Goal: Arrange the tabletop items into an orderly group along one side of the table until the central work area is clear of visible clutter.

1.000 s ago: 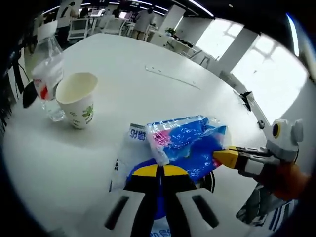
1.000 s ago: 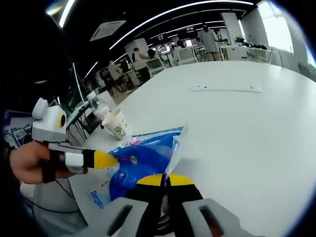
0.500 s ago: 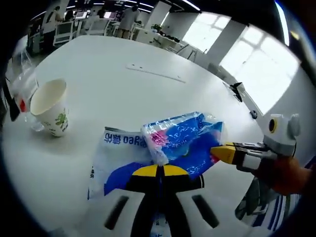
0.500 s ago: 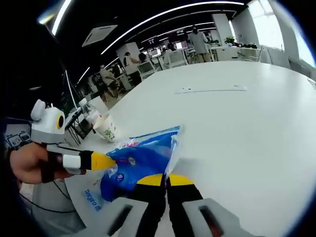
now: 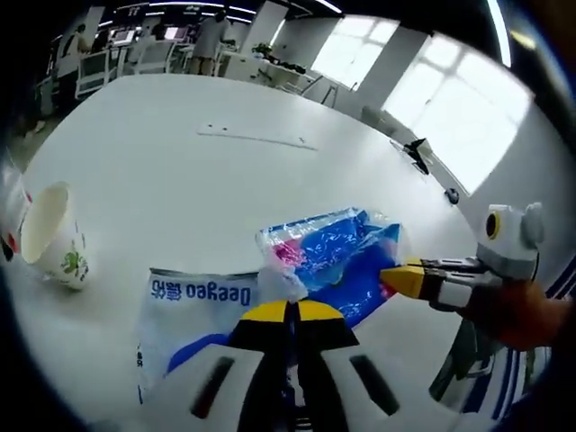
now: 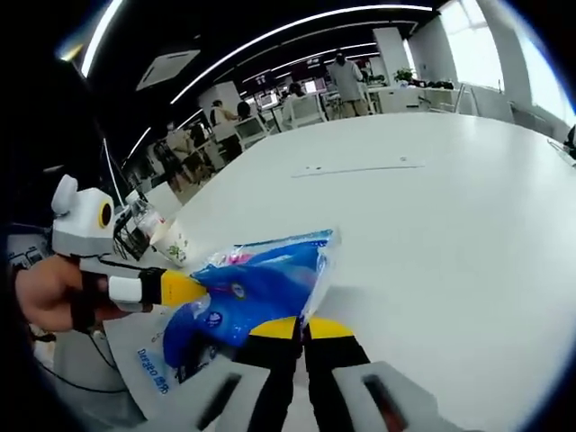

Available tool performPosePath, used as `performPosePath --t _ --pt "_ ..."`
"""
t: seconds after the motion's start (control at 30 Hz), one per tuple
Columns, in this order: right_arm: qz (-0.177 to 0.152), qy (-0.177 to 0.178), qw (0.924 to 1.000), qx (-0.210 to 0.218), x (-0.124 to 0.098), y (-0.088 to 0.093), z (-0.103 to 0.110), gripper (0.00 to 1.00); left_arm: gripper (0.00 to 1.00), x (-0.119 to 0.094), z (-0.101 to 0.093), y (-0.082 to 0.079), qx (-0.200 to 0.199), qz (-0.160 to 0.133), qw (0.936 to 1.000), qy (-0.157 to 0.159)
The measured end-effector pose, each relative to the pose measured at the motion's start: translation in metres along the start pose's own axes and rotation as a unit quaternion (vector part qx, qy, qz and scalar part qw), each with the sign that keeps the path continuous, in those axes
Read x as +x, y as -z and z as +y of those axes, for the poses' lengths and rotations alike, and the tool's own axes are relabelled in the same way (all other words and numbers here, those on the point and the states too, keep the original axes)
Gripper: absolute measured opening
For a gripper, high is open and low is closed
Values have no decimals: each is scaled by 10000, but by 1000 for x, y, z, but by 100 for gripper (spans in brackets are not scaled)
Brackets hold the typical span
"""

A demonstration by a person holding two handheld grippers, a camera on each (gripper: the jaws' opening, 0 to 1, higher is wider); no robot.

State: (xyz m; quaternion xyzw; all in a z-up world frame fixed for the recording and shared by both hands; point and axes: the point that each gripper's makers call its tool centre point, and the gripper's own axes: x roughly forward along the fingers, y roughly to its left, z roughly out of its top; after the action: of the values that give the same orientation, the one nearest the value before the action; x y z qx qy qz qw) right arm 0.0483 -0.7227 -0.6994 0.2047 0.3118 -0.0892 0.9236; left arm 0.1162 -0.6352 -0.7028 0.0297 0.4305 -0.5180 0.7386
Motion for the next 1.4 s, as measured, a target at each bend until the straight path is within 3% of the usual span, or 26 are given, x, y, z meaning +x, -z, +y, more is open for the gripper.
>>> performPosePath --t 0.5,0.97,1.4 --pt "-6 403 9989 219 8 -2 -49 0 0 52 -15 -26 303 167 9993 116" --pt "137 697 9969 348 29 -4 -90 0 0 74 -34 -20 268 318 9991 94" --pt "355 633 9971 230 38 -2 -94 0 0 90 -26 -25 124 385 9992 -8"
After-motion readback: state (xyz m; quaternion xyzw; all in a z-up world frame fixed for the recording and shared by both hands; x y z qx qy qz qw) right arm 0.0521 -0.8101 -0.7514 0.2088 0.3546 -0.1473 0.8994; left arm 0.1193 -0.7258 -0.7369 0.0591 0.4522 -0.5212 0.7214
